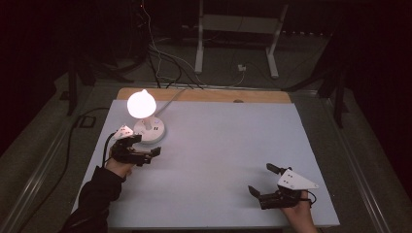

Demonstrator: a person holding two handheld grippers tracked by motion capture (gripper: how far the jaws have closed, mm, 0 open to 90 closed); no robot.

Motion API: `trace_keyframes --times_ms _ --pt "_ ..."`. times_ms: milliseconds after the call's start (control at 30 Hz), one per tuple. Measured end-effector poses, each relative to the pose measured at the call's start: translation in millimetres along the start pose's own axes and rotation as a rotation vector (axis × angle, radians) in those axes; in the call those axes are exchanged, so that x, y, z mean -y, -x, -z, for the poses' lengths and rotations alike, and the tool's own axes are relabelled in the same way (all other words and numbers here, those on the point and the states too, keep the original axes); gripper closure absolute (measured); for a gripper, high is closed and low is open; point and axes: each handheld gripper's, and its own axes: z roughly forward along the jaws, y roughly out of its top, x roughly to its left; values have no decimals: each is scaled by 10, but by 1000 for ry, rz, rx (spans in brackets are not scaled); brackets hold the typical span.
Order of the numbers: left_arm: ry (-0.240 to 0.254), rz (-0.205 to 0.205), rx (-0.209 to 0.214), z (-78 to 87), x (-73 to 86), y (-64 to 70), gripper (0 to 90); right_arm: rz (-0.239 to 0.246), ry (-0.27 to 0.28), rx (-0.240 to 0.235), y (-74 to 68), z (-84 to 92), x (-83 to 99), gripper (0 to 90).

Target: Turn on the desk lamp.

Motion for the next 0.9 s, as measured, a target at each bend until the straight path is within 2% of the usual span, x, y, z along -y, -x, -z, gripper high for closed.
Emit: trace_keyframes --times_ms 167,333,467,600,900 --pt "-18 -14 28 76 57 52 2 5 -1 -1 -10 -4 -4 0" --pt "-30 -39 41 181 125 114 2 7 -2 -3 -12 -2 -3 0" --pt "-33 -43 54 241 189 161 2 7 -4 -4 -19 -7 -2 0" --pt "-43 -47 62 284 253 215 2 5 -4 -2 -13 -9 -2 0" --pt "-79 -85 72 330 415 332 2 8 -9 1 -22 -16 -1 0"
